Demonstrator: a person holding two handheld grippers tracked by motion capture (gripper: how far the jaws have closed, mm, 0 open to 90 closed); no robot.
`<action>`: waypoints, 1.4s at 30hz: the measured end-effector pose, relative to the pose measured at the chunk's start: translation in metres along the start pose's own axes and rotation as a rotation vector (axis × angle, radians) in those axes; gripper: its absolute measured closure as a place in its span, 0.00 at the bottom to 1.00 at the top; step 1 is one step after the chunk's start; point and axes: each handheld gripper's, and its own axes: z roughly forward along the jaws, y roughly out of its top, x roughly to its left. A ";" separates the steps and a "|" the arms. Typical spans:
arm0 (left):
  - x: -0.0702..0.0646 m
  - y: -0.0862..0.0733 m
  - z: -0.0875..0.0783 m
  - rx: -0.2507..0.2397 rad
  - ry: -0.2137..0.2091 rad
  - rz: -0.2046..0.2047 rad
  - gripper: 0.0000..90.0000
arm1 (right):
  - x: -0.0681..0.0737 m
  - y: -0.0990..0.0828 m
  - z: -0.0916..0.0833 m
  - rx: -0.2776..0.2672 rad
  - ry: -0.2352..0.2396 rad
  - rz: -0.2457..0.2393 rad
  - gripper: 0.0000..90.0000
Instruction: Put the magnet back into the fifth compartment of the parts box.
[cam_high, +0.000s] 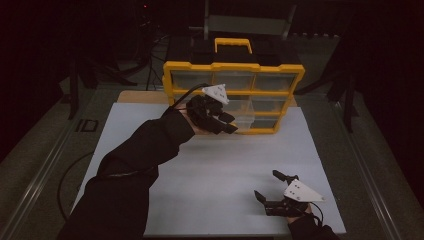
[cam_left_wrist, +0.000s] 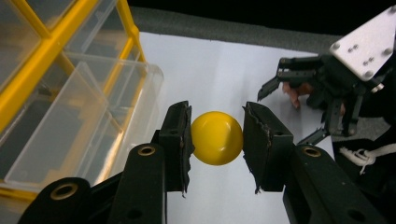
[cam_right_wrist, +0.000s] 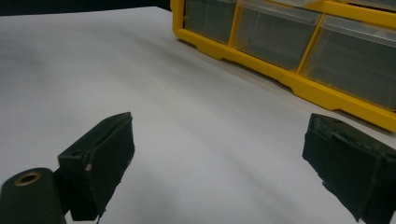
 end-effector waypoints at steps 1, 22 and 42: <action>0.001 0.002 -0.001 0.002 0.003 0.000 0.70 | 0.000 0.000 0.000 -0.001 0.000 0.000 0.10; 0.029 0.019 -0.006 -0.073 0.041 -0.076 0.70 | 0.000 0.000 -0.001 -0.002 -0.001 0.005 0.10; 0.048 0.020 0.013 -0.126 0.146 -0.198 0.70 | 0.000 0.000 -0.001 -0.003 -0.001 0.001 0.10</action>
